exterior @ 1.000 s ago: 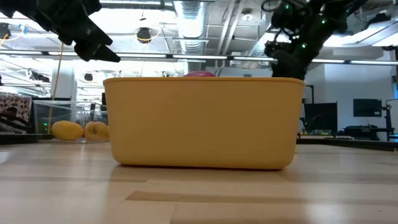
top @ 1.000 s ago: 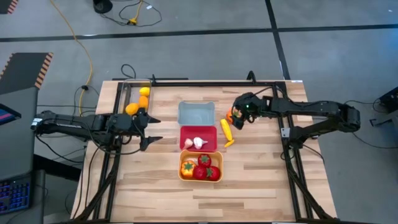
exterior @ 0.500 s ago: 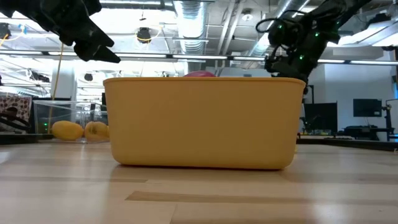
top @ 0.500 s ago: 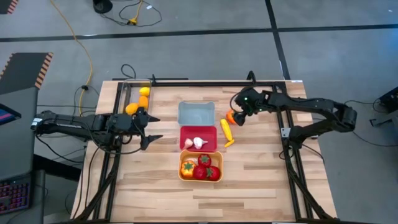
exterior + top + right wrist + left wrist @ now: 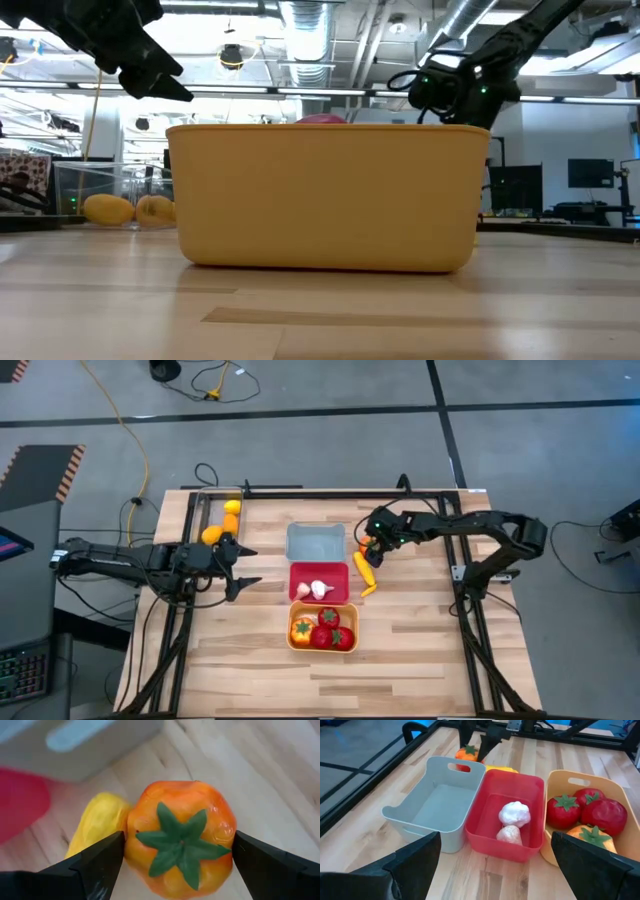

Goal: Sort produce into baskets
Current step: Put the orange tomato into the yellow bin

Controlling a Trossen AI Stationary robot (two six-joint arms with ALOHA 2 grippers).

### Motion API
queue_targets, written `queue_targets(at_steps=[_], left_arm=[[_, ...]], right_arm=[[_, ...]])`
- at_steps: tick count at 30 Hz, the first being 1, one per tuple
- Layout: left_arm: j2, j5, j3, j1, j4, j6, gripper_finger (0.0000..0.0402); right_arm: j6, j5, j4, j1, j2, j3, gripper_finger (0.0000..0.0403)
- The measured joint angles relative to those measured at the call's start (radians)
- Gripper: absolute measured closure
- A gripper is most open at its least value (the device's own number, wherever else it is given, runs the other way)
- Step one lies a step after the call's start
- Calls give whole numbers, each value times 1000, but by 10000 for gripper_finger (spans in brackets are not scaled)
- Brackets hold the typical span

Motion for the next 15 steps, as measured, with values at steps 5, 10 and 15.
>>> queue_targets(at_steps=[5,10,15], left_arm=[[0,0,0,0,0,0,36],[0,1,0,0,0,0,36],[0,1,0,0,0,0,36]], right_arm=[[0,0,30,0,13,-2,43],[0,0,31,0,13,-2,74],[3,-1,30,0,13,-3,76]])
